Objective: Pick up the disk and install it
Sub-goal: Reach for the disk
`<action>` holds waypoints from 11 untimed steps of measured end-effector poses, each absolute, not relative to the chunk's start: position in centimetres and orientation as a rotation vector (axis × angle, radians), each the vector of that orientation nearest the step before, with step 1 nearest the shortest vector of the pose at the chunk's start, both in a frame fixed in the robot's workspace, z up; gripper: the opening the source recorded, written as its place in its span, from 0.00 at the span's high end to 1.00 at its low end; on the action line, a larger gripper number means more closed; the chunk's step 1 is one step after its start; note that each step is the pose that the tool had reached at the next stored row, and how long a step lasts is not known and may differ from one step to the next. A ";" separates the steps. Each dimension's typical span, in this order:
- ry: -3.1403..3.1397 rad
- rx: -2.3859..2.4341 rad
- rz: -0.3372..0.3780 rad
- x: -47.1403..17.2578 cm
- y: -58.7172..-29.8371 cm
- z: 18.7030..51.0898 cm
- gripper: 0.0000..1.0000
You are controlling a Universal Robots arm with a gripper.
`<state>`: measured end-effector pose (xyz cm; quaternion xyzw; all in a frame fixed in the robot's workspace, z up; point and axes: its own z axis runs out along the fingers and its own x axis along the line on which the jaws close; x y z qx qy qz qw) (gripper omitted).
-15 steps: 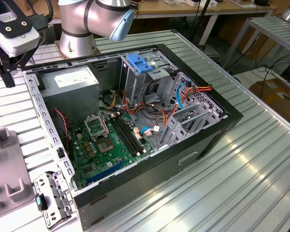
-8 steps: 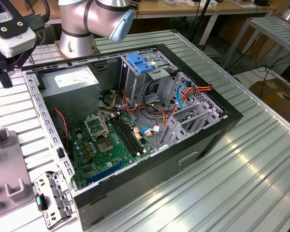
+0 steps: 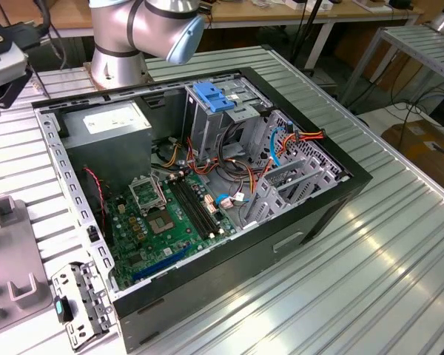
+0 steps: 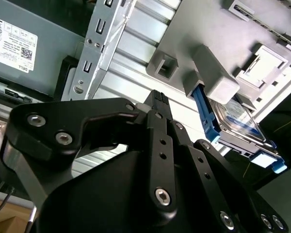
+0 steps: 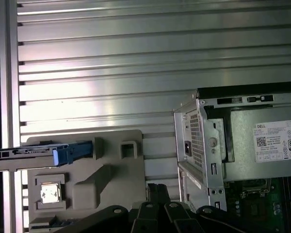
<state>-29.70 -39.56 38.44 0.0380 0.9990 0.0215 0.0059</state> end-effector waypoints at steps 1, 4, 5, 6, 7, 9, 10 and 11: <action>3.127 0.119 0.067 -30.0 -39.6 38.4 0.89; 3.127 0.119 0.067 -30.9 -39.5 38.4 0.89; 3.127 0.119 0.067 -31.2 -39.5 38.4 0.89; 3.127 0.119 0.067 -31.5 -39.5 38.4 0.89; 3.127 0.119 0.067 -31.8 -39.5 38.4 0.89; 3.127 0.119 0.067 -32.4 -39.5 38.4 0.89; 3.127 0.119 0.067 -32.7 -39.5 38.4 0.89; 3.127 0.119 0.067 -33.0 -39.5 38.4 0.89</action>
